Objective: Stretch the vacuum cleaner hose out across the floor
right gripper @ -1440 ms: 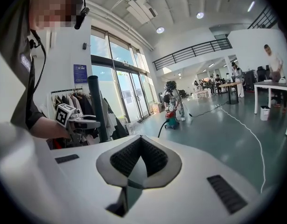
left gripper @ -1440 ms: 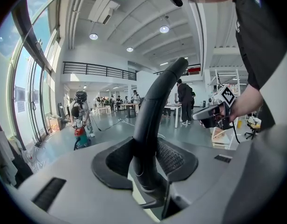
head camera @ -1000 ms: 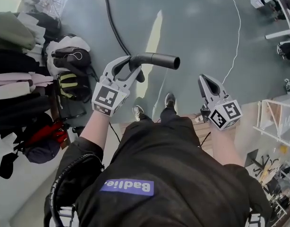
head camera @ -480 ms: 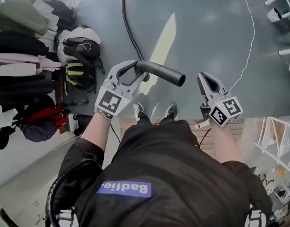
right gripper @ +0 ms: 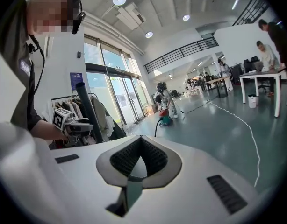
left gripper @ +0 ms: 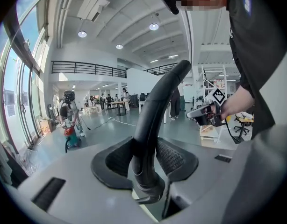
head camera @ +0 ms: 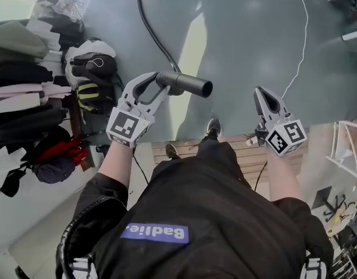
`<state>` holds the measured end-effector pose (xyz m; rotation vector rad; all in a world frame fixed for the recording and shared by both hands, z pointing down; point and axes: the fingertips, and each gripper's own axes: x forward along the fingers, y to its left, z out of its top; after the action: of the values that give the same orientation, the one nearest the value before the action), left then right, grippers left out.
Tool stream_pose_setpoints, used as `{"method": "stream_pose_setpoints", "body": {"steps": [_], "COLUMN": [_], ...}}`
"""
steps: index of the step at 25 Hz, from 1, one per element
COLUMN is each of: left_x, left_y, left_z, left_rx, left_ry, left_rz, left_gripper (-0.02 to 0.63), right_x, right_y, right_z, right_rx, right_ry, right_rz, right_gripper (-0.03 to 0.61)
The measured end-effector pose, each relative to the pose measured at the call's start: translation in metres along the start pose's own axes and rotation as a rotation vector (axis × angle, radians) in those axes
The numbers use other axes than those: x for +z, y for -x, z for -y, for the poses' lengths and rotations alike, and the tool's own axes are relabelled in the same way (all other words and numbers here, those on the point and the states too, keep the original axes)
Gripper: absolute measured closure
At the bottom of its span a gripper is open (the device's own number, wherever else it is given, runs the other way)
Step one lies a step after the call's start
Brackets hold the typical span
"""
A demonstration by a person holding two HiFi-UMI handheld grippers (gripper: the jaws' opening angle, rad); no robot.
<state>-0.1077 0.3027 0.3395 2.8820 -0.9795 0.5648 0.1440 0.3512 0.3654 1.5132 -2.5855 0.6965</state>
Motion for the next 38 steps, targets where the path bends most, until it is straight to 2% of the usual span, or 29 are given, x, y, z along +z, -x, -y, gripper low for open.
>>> {"method": "stream_pose_setpoints", "body": {"steps": [3, 7, 11, 14, 19, 21, 25, 33, 38], "left_x": [-0.021, -0.066, -0.126, -0.151, -0.171, -0.182, -0.201, -0.216, -0.261], "left_y": [0.006, 0.033, 0.074, 0.107, 0.140, 0.148, 0.166, 0.178, 0.159], "left_z": [0.011, 0.028, 0.036, 0.048, 0.070, 0.075, 0.087, 0.120, 0.179], "left_rx": [-0.064, -0.134, -0.187, -0.247, -0.311, -0.316, -0.317, -0.309, -0.342], "left_ry": [-0.022, -0.058, -0.102, -0.124, -0.219, -0.224, -0.206, -0.265, -0.379], "left_rz": [0.022, 0.058, 0.070, 0.048, 0.037, 0.030, 0.013, 0.003, -0.014], "left_gripper": [0.453, 0.453, 0.453, 0.453, 0.453, 0.453, 0.453, 0.453, 0.453], "right_x": [-0.029, -0.077, -0.140, -0.179, -0.199, -0.211, -0.225, -0.225, -0.294], "right_y": [0.027, 0.064, 0.101, 0.126, 0.188, 0.202, 0.213, 0.211, 0.230], "right_z": [-0.010, -0.054, -0.125, -0.190, -0.233, -0.243, -0.261, -0.255, -0.237], "right_rx": [-0.085, -0.209, -0.346, -0.365, -0.475, -0.503, -0.498, -0.410, -0.318], "right_ry": [-0.003, 0.033, -0.029, -0.069, -0.060, -0.068, -0.075, -0.014, 0.021], "right_rz": [0.006, 0.042, 0.085, 0.030, 0.028, 0.024, 0.026, 0.052, 0.074], "right_gripper": [0.575, 0.575, 0.575, 0.575, 0.575, 0.575, 0.575, 0.575, 0.575]}}
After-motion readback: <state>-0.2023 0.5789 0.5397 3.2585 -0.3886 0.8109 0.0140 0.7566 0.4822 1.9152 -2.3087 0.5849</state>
